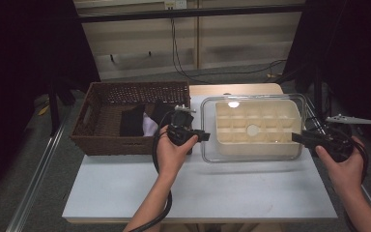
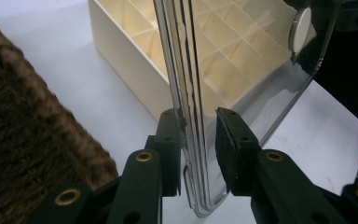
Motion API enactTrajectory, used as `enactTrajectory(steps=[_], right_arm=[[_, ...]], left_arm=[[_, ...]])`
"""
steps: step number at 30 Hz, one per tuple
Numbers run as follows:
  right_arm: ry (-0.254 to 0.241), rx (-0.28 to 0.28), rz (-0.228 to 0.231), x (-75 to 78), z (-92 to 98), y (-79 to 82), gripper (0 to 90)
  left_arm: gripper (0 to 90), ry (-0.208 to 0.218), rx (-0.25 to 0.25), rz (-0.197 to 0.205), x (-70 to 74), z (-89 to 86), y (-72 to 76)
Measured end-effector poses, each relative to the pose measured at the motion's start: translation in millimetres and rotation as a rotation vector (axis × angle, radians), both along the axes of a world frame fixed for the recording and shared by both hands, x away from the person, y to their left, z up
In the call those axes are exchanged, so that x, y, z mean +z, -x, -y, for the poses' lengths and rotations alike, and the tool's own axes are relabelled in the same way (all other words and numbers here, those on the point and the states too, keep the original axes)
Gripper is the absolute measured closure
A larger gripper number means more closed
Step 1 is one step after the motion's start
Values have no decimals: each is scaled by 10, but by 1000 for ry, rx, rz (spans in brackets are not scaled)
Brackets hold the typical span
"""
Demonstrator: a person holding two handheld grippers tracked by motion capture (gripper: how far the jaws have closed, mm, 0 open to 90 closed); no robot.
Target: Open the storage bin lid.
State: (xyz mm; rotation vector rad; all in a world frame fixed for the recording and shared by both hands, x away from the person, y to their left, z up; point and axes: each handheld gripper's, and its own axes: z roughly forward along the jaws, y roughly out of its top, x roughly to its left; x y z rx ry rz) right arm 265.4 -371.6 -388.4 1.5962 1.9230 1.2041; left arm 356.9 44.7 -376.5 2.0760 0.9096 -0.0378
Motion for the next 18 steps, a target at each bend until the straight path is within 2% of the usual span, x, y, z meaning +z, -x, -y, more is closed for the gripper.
enactTrajectory(steps=[1,9,15,18], right_arm=[[1,5,-3,-13,-12,24,517],[-5,31,-11,-142,-95,181,516],[-34,52,-28,-261,-153,289,516],[-39,57,-35,-288,-168,312,502]], left_arm=[[714,4,-6,-5,-19,-32,57],[715,-1,-5,-29,-144,-146,207],[717,-6,-7,-55,-245,-235,332],[722,11,-9,-70,-279,-282,375]])
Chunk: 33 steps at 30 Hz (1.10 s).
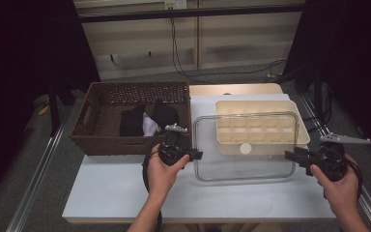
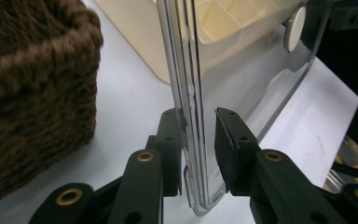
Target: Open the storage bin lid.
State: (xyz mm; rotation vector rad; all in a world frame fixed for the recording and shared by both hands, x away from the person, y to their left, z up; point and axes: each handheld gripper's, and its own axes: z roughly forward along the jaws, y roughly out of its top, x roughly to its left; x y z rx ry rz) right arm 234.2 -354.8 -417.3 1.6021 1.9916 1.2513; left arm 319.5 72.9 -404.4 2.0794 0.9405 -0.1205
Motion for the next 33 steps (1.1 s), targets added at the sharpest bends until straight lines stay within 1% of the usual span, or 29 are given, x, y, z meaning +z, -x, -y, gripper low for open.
enactTrajectory(steps=[1,4,6,7,11,13,16,17,20,21,24,27,30,31,32,33], right_arm=[[-15,7,-12,-28,-11,30,502],[-17,12,-13,-64,-18,65,501],[-22,10,-22,-100,-32,104,502],[-30,15,-29,-134,-47,137,506],[-29,18,-34,-192,-78,178,505],[-36,17,-37,-198,-78,191,505],[-47,19,-39,-213,-82,216,506],[-50,19,-41,-211,-86,225,506],[-47,20,-40,-208,-94,243,505],[-50,25,-46,-203,-91,253,504],[-51,30,-52,-197,-94,272,504],[-42,36,-57,-221,-126,309,503],[-35,41,-61,-239,-142,321,490],[-31,45,-61,-247,-144,323,488],[-35,46,-64,-252,-147,329,488],[-38,49,-65,-258,-145,332,489]], left_arm=[[723,3,2,2,-11,-9,17],[724,-3,-6,-7,-35,-34,52],[724,-4,-9,-17,-68,-54,61],[723,-11,-11,-21,-94,-69,75],[721,-17,-14,-24,-123,-88,94],[721,-4,-12,-31,-148,-96,108],[719,-17,-13,-34,-179,-117,116],[718,-11,-13,-36,-192,-119,122],[716,-19,-18,-28,-204,-124,156],[716,-17,-28,-19,-214,-131,179],[716,-4,-31,-18,-231,-147,195],[706,-24,-24,-9,-253,-157,223],[700,-34,-33,-14,-270,-168,233],[697,-27,-29,-16,-283,-169,240],[695,-28,-35,-13,-290,-179,245],[694,-21,-30,-12,-294,-180,258]])
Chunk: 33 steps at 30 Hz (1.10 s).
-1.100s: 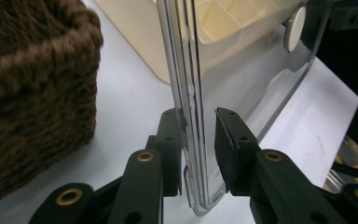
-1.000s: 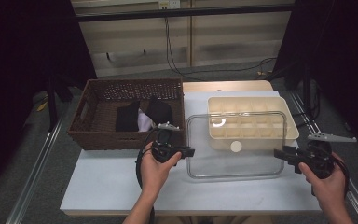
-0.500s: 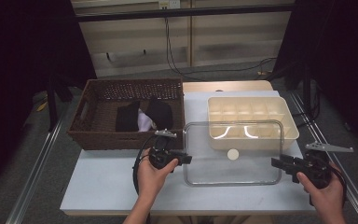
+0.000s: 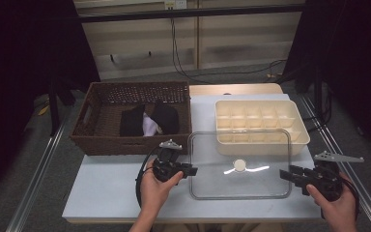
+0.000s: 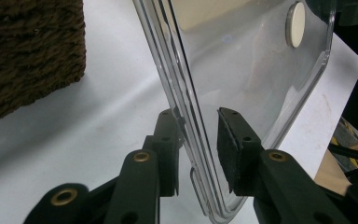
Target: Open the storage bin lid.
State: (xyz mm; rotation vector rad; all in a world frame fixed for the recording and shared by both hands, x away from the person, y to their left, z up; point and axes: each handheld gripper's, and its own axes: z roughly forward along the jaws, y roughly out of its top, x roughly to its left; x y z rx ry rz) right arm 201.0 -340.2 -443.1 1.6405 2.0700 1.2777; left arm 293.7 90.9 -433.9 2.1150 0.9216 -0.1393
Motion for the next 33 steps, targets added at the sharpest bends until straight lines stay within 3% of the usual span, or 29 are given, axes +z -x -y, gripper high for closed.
enactTrajectory(steps=[8,13,24,33], right_arm=[[3,13,-14,-16,-39,63,489],[7,20,-20,-33,-52,99,489],[48,41,-40,-76,-105,139,489],[54,39,-55,-111,-111,135,475]], left_arm=[[679,-32,-3,15,-15,-30,50],[676,-17,1,8,-44,-54,74],[657,-38,-9,-1,-96,-83,125],[646,-50,-8,-6,-145,-79,133]])
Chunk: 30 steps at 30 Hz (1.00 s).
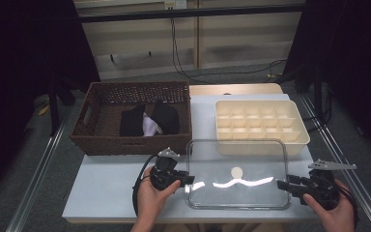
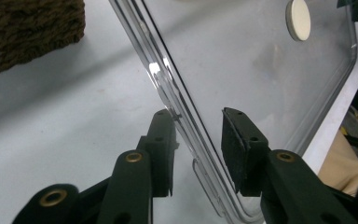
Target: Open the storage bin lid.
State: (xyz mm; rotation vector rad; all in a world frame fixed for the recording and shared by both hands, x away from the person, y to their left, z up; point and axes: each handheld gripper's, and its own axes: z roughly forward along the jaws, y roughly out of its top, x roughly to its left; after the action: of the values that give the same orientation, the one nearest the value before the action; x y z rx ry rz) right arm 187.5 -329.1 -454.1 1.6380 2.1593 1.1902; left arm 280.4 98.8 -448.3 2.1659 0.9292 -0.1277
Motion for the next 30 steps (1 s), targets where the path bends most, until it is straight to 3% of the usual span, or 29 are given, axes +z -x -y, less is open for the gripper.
enactTrajectory(steps=[4,14,19,30], right_arm=[[24,-2,2,-18,-27,-9,466],[20,-2,21,-10,-25,-95,459],[4,-14,25,4,-9,-173,474],[1,-13,22,32,5,-55,475]], left_arm=[[643,3,-3,-6,-6,0,-8],[639,20,39,49,41,-19,-101],[672,50,66,22,33,-31,-131],[682,17,43,33,60,13,-54]])
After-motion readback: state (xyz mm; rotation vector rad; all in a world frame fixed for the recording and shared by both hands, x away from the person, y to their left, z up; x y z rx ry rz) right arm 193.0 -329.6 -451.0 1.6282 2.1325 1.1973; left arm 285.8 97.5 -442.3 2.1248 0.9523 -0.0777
